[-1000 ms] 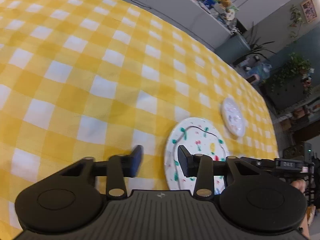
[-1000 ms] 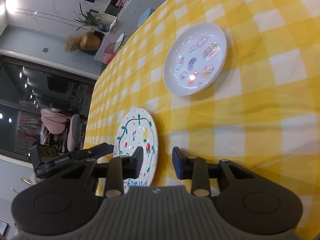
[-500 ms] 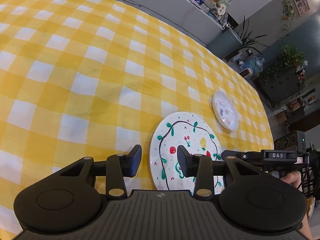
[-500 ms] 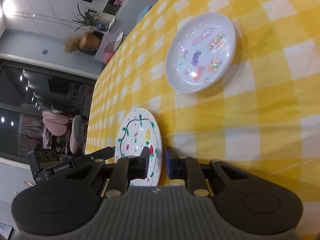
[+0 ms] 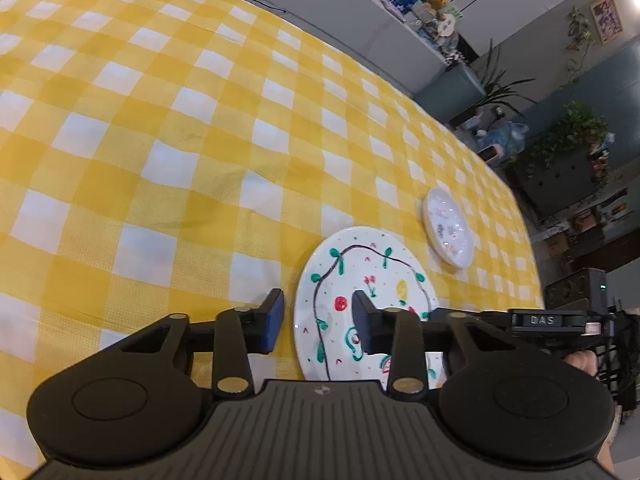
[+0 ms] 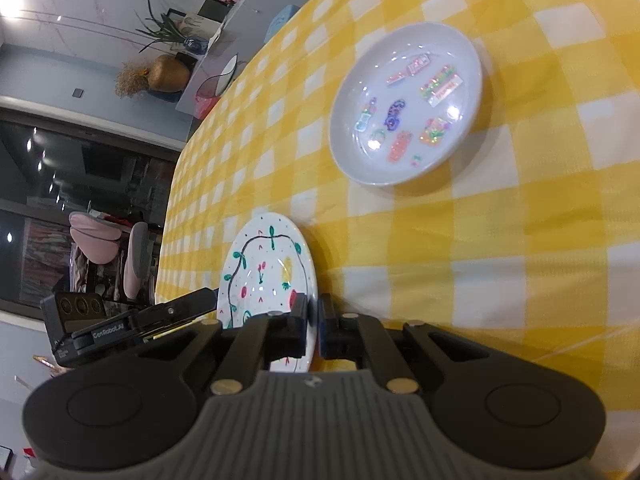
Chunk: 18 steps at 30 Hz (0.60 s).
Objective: Organize plates and bowls
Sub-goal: 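Close the left tool on the Fruity plate rim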
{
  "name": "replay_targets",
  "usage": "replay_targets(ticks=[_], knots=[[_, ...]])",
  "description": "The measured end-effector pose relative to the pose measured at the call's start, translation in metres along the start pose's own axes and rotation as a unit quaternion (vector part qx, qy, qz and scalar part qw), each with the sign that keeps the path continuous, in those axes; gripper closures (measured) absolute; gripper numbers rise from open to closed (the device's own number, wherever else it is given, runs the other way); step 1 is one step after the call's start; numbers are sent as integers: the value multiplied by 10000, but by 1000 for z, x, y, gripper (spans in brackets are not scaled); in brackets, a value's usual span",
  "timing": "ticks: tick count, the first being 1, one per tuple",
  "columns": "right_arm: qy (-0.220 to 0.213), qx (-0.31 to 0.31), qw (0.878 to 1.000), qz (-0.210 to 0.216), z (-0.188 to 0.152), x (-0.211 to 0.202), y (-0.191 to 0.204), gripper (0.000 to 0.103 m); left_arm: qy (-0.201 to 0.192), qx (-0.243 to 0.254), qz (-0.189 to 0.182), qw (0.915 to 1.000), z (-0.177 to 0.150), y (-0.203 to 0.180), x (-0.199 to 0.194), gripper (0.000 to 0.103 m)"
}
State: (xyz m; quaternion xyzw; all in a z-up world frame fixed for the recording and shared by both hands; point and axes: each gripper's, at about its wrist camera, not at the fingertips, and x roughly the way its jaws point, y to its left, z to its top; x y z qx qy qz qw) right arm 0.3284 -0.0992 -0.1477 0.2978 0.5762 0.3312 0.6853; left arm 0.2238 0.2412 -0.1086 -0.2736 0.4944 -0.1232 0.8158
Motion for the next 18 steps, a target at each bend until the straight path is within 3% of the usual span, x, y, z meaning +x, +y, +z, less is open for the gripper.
replay_targets(ticks=[3, 5, 18], knots=[[-54, -143, 9999, -49, -3, 0, 5, 100, 24, -230, 202, 9995, 2, 3, 1, 88], [-62, -133, 9999, -48, -3, 0, 5, 100, 64, -381, 153, 9991, 3, 8, 2, 92], [-264, 112, 9995, 148, -9, -14, -7, 100, 51, -435, 80, 9990, 6, -2, 3, 94]])
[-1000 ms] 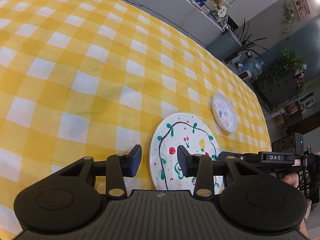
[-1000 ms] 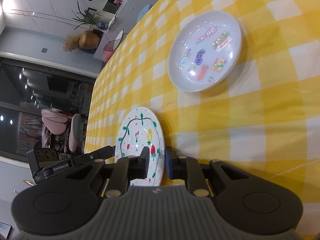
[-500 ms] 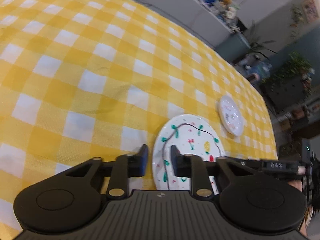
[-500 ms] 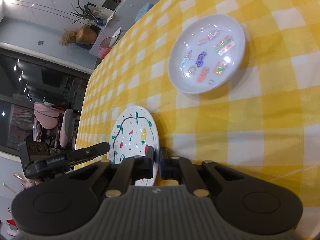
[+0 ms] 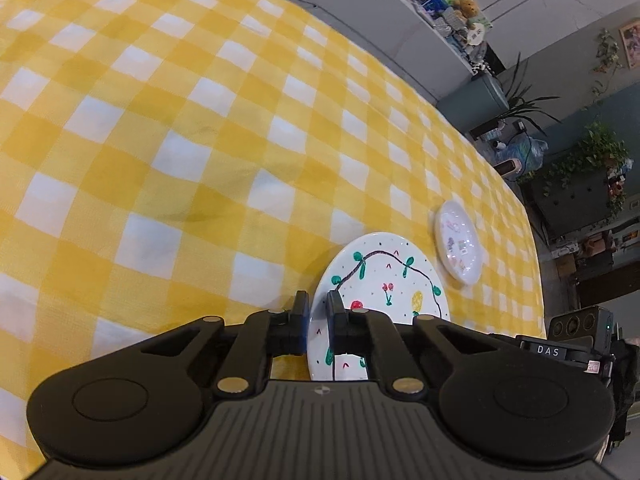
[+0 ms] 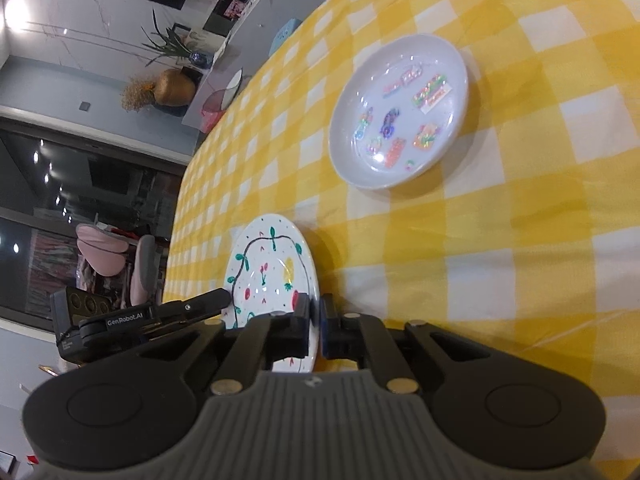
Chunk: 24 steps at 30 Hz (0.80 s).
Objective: Organize plates and bowls
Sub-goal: 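Close the left tool on the Fruity plate rim, then slide the Fruity plate toward the bowl stack and open the left tool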
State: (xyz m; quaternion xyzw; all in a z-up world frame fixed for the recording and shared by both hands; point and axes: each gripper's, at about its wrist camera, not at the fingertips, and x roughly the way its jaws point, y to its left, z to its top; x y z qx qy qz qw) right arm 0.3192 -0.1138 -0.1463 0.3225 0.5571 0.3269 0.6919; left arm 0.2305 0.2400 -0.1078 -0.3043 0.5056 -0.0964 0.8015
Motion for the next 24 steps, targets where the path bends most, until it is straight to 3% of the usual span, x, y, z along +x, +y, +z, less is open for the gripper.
replay_targets(ticks=[10, 24], knots=[[-359, 91, 9993, -85, 11, -56, -10, 100, 209, 214, -322, 9990, 5, -48, 13, 94], [-613, 339, 9959, -581, -19, -140, -31, 100, 1278, 694, -314, 9889, -17, -118, 55, 94]])
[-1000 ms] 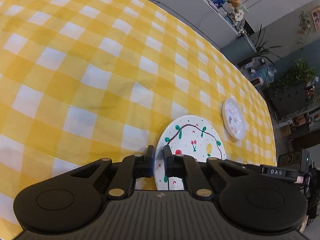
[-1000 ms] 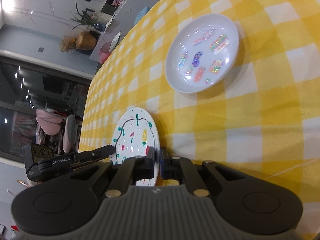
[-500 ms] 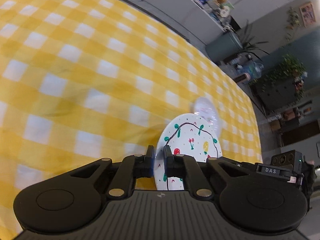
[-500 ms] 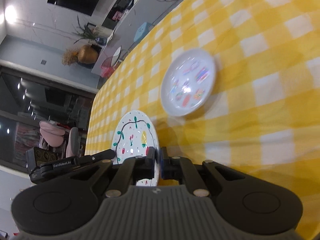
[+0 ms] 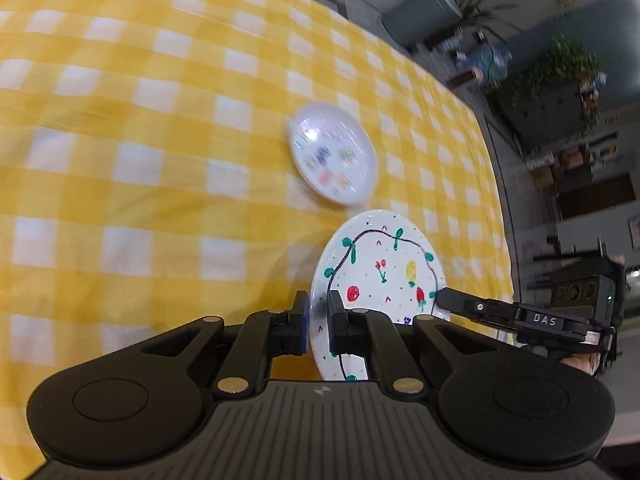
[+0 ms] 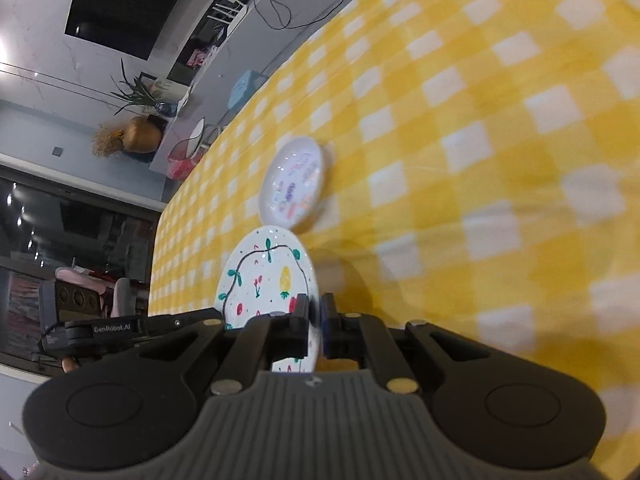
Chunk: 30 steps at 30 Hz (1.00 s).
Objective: Organize plates and bowls
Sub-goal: 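Slide the Fruity plate toward the bowl stack and open the left tool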
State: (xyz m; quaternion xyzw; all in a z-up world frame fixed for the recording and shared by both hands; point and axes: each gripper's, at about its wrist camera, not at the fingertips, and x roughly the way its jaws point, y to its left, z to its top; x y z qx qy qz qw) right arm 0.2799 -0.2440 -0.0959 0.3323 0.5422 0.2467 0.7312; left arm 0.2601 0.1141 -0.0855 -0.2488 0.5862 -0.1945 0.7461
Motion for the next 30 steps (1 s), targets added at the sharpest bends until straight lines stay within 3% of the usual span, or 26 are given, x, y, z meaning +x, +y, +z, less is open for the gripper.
replay_targets(ticks=[5, 20, 30], knots=[[-57, 151, 9998, -66, -16, -26, -13, 100, 277, 79, -142, 9995, -7, -14, 11, 94], [-279, 507, 9978, -327, -73, -78, -36, 100, 744, 825, 96, 9938, -34, -64, 36, 94], [-460, 766, 9951, -412, -100, -96, -53, 99, 765, 1378, 307, 9870, -48, -91, 48, 94]])
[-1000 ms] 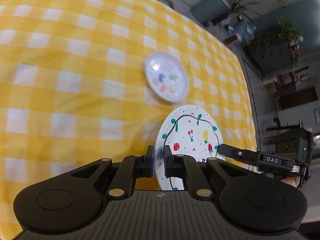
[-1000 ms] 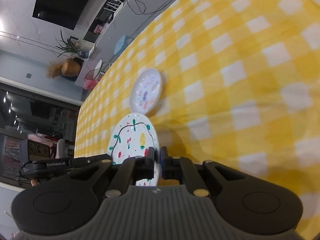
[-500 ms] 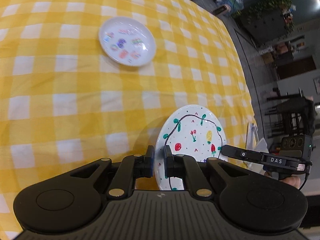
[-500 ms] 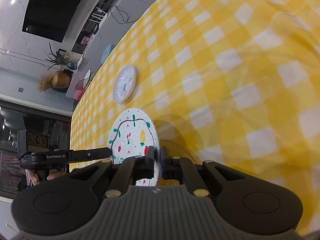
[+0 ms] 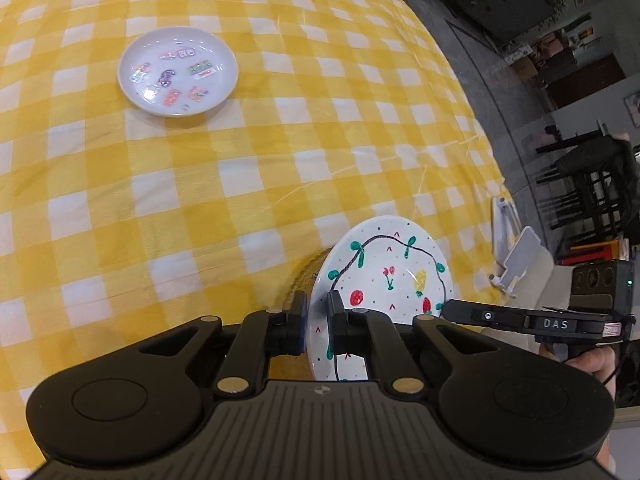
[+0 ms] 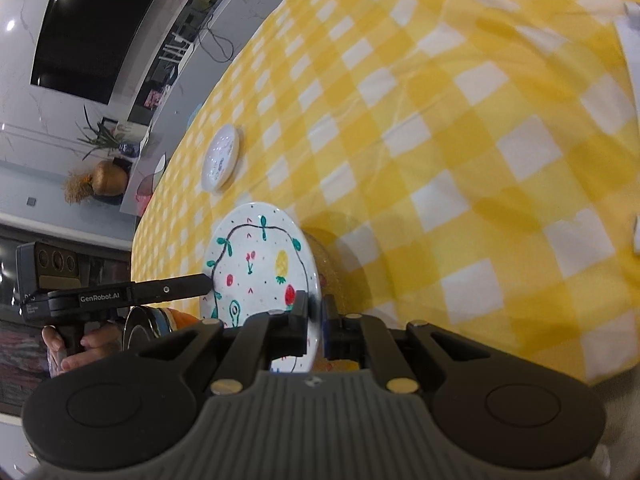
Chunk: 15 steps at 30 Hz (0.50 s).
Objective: Organize plates and bowls
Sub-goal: 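Slide the Fruity plate toward the bowl stack and open the left tool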
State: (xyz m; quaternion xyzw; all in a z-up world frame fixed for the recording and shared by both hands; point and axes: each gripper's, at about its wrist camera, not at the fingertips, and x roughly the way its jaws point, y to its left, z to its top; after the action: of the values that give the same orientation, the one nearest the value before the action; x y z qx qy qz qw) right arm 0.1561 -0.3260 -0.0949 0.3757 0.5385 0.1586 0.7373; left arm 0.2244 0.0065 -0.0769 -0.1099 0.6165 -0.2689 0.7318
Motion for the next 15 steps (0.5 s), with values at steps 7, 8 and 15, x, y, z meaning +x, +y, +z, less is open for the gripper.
replay_targets(ticks=[7, 8, 15], knots=[[-47, 257, 9996, -89, -9, 1, -9, 99, 271, 203, 190, 9992, 1, -7, 19, 92], [-42, 262, 9996, -89, -10, 1, -10, 99, 280, 242, 238, 9990, 1, -8, 21, 92], [-106, 91, 9993, -348, -14, 10, -2, 99, 318, 374, 332, 9982, -1, -10, 25, 92]])
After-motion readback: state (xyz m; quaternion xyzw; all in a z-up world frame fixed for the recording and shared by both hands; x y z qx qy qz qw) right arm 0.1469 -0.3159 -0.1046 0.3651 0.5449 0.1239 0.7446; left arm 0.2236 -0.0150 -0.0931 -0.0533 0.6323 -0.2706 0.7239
